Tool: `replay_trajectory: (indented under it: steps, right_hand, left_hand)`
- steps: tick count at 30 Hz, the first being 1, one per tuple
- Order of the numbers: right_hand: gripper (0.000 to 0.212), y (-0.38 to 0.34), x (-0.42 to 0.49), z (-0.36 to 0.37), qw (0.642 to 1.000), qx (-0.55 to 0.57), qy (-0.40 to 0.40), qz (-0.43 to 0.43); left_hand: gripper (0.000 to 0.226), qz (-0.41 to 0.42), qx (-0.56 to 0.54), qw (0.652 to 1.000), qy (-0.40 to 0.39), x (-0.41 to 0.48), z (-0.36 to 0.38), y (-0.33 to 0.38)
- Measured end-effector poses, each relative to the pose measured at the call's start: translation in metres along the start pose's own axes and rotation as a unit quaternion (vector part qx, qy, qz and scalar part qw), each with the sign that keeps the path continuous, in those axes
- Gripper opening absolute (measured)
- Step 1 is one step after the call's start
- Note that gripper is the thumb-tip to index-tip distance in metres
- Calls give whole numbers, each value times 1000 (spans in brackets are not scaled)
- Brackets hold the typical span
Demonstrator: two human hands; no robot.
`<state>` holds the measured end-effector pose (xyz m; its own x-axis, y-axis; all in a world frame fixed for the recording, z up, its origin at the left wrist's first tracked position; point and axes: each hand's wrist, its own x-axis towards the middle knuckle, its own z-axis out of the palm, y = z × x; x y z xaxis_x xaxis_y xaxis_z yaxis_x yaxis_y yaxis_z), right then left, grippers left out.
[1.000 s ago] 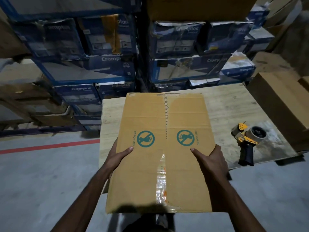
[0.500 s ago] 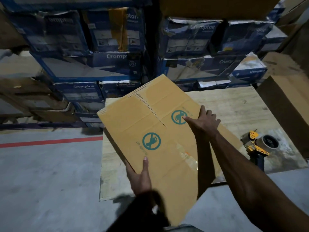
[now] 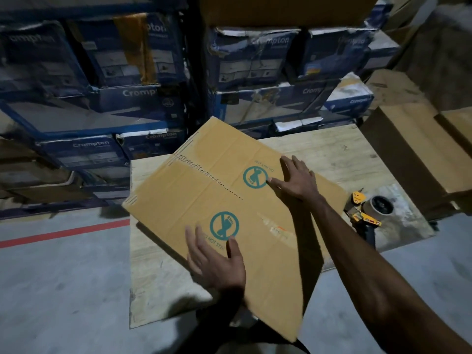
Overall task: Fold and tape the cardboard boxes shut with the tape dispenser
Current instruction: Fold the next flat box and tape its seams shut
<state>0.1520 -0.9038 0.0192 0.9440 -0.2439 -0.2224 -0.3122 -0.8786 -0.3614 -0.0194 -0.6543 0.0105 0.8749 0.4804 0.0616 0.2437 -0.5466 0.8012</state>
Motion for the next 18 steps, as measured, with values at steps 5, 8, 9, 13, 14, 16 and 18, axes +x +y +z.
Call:
replay_trajectory:
  steps: [5,8,9,13,14,16,18]
  right_hand:
    - [60,67,-45,-20,945,176,265,70]
    - [60,143,-71,-26,893,245,325,190]
    - [63,169,-79,-23,882,259,316,233]
    - [64,253,-104,-2,874,246,243,341]
    - [65,263,-109,0,870,250,228,357]
    - [70,281,-111,6,862,275,192,379]
    - [78,295,-108,14,860,311,145,378]
  left_hand:
    - [67,241,-18,918,-315,23,55,55]
    - [77,347,151,820,-430,20,86,72]
    - [80,366,195,795,-443,17,93,73]
    - [82,403,271,769,-417,-9,118,70]
    - [82,403,281,772,-403,-14,124,70]
    - [81,398,305,771,-393,-25,133,80]
    - [78,388,321,769,-394,-34,145,92]
